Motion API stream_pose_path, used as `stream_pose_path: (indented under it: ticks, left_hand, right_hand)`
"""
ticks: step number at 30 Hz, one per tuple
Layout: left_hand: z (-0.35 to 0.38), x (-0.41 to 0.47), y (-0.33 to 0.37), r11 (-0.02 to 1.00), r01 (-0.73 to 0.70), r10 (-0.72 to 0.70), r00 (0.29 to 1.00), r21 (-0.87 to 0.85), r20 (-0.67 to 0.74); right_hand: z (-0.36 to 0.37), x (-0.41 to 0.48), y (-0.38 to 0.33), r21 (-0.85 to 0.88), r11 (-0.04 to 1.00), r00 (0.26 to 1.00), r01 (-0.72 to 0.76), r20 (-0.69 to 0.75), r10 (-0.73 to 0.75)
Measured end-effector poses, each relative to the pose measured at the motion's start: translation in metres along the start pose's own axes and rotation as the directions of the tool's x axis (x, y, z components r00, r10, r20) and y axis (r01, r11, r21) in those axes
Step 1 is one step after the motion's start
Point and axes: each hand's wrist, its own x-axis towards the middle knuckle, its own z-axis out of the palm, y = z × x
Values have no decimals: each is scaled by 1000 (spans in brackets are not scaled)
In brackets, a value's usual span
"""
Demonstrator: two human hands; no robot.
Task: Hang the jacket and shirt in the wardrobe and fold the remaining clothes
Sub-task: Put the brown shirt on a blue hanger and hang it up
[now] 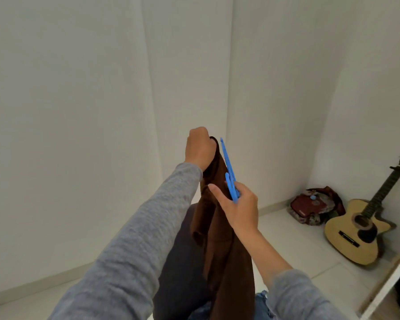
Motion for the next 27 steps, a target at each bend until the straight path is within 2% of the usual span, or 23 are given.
stream_pose_path:
  ticks: [2, 7, 12, 14, 18, 20, 22, 24, 27]
  left_hand:
    - [-7, 4, 1, 1000, 6, -6, 1000, 2, -25]
    - [-23, 1, -23, 1000, -5, 6, 999, 10, -43]
    - [-23, -20, -70, 972, -4, -6, 999, 236, 42]
    - [-19, -30, -91, 962, 29, -49, 997, 271, 65]
    - [-15, -39, -118, 971, 188, -207, 970, 147, 125]
    - [-19, -38, -124, 956, 290, -289, 919, 38, 267]
    - [-25, -39, -125, 908, 410, -335, 831, -83, 444]
    - [-31, -41, -123, 856, 471, -285, 776, -215, 562]
    - [-35, -43, -116, 818, 468, -177, 757, -334, 629]
  right_hand:
    - [4, 4, -4, -7, 998, 998, -69, 0, 69]
    - [-2, 26, -9, 165, 960, 966, -226, -86, 242]
    - [-16, 44, -20, 144, 963, 962, -229, -121, 247]
    - [-22, 48, -24, 151, 963, 961, -224, -128, 244]
    - [-34, 52, -22, 179, 949, 950, -258, -132, 283]
    - [-40, 54, -18, 182, 944, 942, -275, -146, 302]
    - [-44, 56, -14, 189, 935, 934, -300, -141, 328]
    - [-48, 56, -10, 186, 925, 926, -330, -127, 356]
    - [-51, 55, -6, 190, 909, 916, -370, -92, 391]
